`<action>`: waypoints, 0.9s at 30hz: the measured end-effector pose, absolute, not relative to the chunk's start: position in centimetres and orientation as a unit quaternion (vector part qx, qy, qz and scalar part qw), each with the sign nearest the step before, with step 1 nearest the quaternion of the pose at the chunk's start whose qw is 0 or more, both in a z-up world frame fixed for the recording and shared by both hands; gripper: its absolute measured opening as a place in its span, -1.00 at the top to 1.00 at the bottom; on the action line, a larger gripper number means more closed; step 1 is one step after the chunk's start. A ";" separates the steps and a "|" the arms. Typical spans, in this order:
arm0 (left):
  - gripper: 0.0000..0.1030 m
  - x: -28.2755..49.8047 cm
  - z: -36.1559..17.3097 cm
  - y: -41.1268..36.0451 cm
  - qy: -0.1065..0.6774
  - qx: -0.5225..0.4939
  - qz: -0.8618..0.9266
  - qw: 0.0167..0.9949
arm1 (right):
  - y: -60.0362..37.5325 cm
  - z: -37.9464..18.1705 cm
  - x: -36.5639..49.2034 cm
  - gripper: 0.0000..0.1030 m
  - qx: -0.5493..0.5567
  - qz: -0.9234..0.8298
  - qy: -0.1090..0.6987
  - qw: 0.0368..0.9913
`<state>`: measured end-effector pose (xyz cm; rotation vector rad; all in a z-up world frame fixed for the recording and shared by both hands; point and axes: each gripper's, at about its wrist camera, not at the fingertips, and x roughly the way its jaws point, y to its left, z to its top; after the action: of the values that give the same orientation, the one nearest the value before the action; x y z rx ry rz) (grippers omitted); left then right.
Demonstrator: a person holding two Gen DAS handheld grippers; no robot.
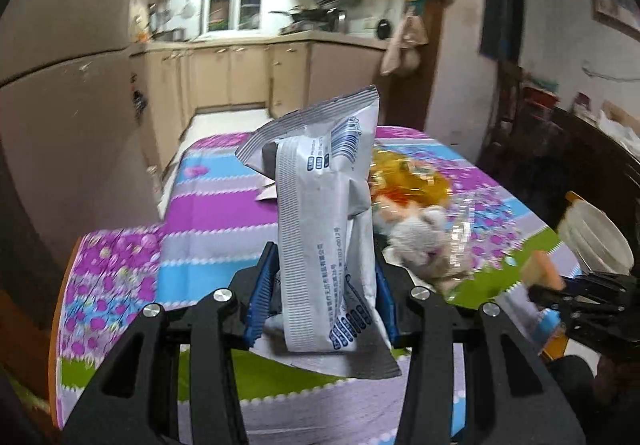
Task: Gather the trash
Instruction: 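Carry the orange sponge and white packet in both grippers over to the white bucket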
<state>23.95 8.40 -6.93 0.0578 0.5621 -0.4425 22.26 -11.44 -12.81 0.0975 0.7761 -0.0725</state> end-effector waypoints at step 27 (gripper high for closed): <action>0.18 22.2 -6.2 6.2 0.270 0.041 -0.233 0.933 | -10.9 -11.7 21.3 0.45 0.055 -0.024 0.360 0.931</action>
<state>22.18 6.21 -6.24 0.0836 0.5527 -0.4770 21.34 -10.89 -11.75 0.1131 0.7366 -0.0497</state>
